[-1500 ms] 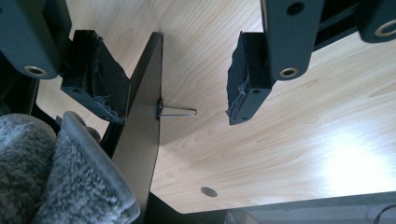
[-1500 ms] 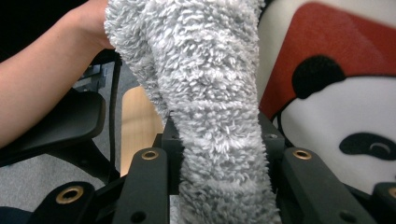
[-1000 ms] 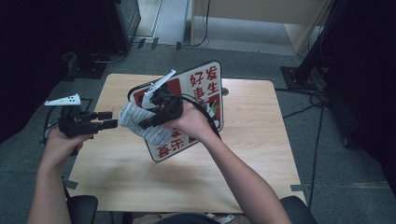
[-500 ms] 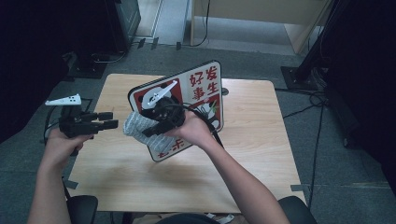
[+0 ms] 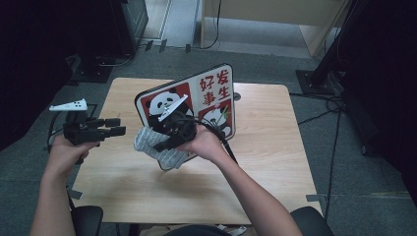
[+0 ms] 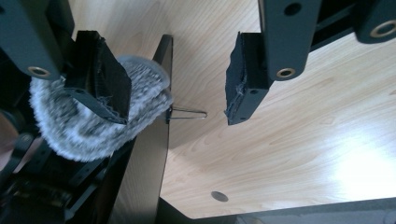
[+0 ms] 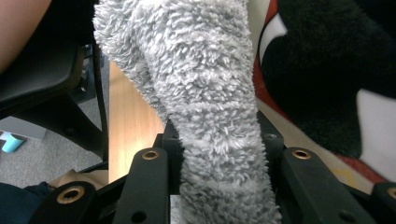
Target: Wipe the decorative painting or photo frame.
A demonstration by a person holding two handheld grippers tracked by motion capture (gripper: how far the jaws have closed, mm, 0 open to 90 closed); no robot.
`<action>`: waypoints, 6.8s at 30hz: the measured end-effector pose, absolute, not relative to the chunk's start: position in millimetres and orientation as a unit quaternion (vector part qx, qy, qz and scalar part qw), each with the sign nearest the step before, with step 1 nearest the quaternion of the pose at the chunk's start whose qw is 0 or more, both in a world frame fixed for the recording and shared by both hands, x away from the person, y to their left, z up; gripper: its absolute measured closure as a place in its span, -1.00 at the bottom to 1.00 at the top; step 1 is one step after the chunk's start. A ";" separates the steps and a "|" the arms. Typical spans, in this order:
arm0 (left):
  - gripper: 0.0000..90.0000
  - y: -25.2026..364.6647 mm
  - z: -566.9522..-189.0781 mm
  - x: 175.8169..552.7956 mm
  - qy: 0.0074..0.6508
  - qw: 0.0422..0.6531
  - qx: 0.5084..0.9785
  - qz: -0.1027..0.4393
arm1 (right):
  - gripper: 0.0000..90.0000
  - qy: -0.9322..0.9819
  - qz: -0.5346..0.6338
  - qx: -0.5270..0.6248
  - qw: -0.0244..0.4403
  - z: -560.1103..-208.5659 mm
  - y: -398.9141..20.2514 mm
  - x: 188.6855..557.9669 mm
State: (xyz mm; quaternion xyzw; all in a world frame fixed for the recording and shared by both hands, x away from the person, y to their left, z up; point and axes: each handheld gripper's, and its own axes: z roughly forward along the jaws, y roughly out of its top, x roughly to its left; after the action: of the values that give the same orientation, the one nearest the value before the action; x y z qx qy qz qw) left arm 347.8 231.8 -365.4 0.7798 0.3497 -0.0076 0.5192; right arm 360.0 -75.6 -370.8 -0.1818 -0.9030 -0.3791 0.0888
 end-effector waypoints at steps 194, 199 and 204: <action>0.71 153.3 -376.0 366.2 0.278 0.482 0.829 -0.058 | 0.50 -0.893 -0.394 -0.216 -0.004 -214.7 -51.5 421.8; 0.72 152.8 -375.8 366.3 0.278 0.482 0.829 -0.058 | 0.50 -0.893 -0.394 -0.219 -0.006 -216.8 -57.2 425.1; 0.72 152.7 -375.7 366.1 0.278 0.481 0.830 -0.057 | 0.50 -0.889 -0.397 -0.230 -0.002 -218.5 -66.8 429.4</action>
State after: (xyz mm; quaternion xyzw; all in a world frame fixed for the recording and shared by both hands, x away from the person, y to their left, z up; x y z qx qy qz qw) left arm 366.1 152.7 -375.7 0.8295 0.2778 -0.0573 0.4811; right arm 429.4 -66.8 -218.5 -0.2300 -0.8885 -0.3970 -0.0018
